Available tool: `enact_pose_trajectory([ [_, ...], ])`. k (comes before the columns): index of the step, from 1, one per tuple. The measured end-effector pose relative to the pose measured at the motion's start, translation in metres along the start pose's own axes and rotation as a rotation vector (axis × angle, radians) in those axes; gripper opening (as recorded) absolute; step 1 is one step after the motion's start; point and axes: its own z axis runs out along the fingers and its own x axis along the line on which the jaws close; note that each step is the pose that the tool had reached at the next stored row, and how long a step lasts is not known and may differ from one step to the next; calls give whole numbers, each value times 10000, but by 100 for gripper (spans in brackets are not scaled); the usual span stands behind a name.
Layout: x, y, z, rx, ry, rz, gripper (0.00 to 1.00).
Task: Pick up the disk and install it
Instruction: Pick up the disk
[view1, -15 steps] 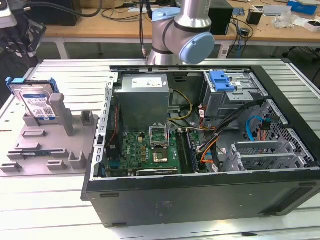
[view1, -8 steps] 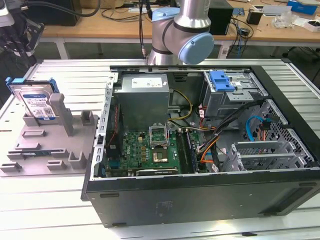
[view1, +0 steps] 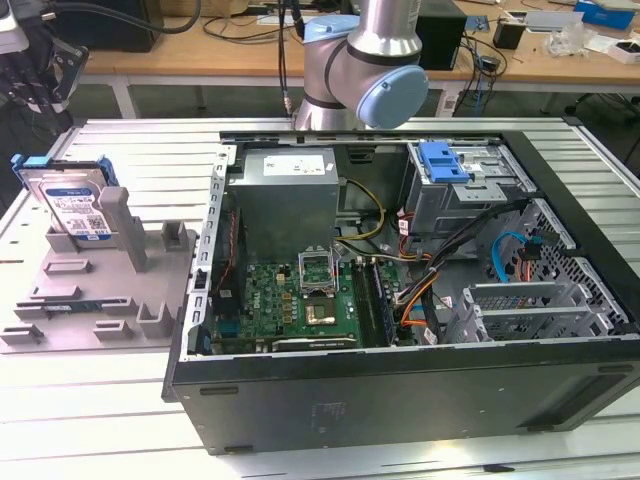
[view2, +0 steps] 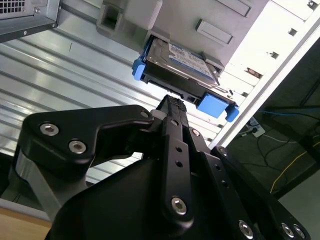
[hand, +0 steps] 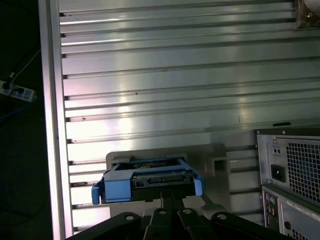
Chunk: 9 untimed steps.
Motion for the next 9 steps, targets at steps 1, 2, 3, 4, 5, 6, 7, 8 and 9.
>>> enact_pose_trajectory([
  [1,-1,0,1,0,1,1,11],
  [2,-1,0,2,0,1,0,11],
  [3,-2,0,4,0,3,0,11],
  [4,-2,0,8,0,15,-3,11],
  [5,-2,2,10,1,31,-52,11],
  [6,0,4,11,0,36,-114,11],
  [7,1,6,13,-4,45,-247,11],
  [8,1,8,14,-5,52,-350,11],
  [9,1,10,14,-8,63,-511,11],
])
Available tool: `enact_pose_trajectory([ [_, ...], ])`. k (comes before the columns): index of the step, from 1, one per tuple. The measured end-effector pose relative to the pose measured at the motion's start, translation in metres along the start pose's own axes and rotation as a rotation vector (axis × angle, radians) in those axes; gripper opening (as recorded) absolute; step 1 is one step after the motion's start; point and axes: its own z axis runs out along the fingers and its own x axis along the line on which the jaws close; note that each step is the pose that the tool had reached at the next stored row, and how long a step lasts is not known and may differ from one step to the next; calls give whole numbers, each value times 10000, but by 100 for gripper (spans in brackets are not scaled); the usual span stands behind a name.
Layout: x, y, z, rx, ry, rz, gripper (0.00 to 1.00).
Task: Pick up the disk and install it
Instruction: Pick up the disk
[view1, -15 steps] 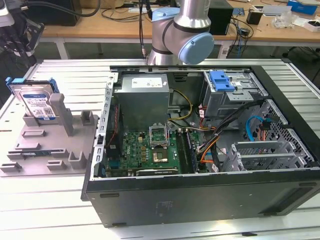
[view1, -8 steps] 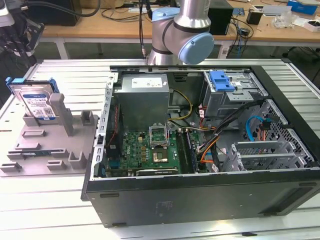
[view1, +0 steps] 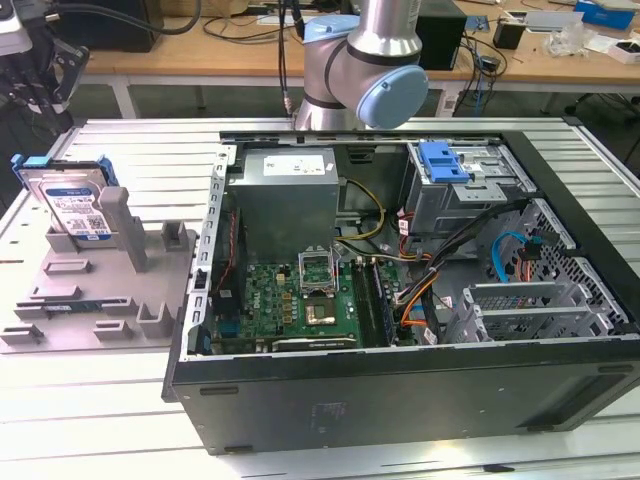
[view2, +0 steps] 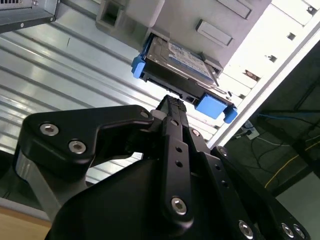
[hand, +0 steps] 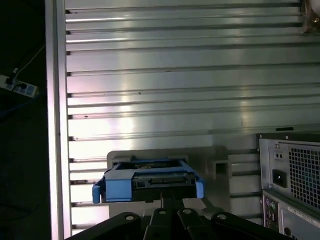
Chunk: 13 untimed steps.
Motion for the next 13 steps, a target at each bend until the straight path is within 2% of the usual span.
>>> enact_pose_trajectory([
  [6,1,14,4,-20,78,-1045,11],
  [11,6,32,6,-29,131,-1549,11],
  [12,8,37,7,-31,144,-1691,17],
  [13,11,45,8,-35,160,-1863,29],
])
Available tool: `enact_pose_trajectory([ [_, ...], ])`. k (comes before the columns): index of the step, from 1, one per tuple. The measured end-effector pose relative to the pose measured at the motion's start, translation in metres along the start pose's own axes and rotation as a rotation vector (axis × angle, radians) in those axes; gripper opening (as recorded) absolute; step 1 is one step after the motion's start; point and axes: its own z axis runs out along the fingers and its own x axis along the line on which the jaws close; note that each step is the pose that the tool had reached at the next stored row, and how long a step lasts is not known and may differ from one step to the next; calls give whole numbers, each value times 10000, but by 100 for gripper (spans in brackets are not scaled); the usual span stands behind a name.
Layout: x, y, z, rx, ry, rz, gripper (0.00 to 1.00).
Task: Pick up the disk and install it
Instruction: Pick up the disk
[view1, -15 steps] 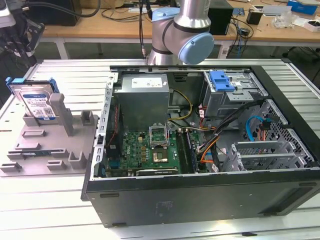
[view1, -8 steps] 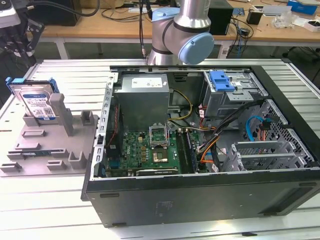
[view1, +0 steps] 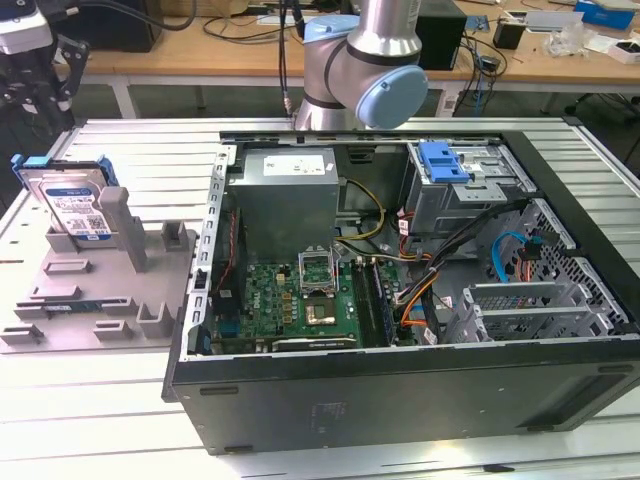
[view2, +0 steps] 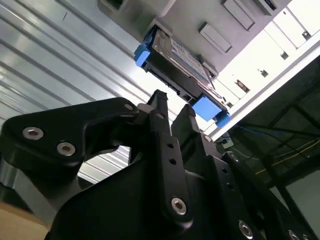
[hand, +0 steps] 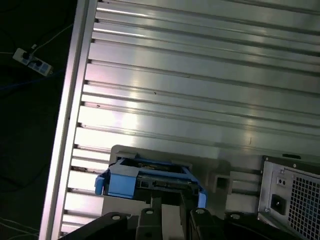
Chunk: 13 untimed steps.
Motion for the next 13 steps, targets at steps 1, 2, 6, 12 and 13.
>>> enact_pose_trajectory([
  [1,1,5,1,-3,14,-144,36],
  [2,2,9,1,-5,26,-261,42],
  [6,6,17,2,-10,52,-572,48],
  [12,7,18,5,-12,69,-681,48],
  [13,8,18,8,-14,81,-846,48],
])
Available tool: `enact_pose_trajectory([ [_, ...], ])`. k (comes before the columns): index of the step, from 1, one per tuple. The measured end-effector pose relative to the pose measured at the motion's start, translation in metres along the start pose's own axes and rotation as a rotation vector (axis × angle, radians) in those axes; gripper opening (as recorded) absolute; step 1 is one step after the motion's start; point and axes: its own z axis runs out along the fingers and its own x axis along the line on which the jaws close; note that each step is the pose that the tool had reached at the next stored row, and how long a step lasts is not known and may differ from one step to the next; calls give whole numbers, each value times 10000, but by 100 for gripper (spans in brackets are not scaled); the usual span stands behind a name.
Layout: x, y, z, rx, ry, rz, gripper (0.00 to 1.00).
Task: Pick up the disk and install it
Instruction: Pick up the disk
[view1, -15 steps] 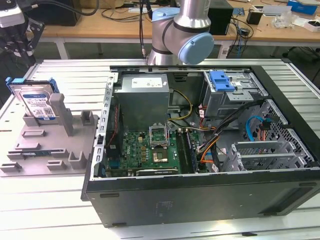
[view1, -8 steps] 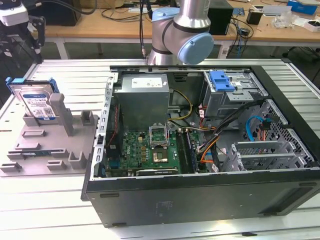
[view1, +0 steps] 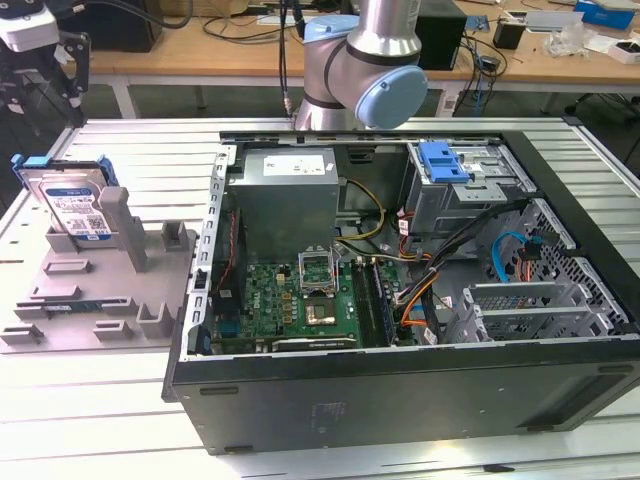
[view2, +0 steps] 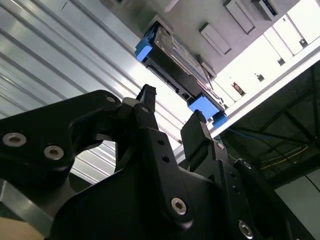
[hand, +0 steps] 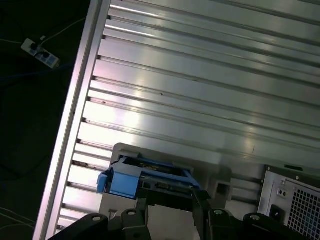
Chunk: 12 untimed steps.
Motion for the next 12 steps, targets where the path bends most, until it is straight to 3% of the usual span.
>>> enact_pose_trajectory([
  [5,0,-1,20,-8,52,-915,48],
  [12,0,-2,36,27,162,-2820,48],
])
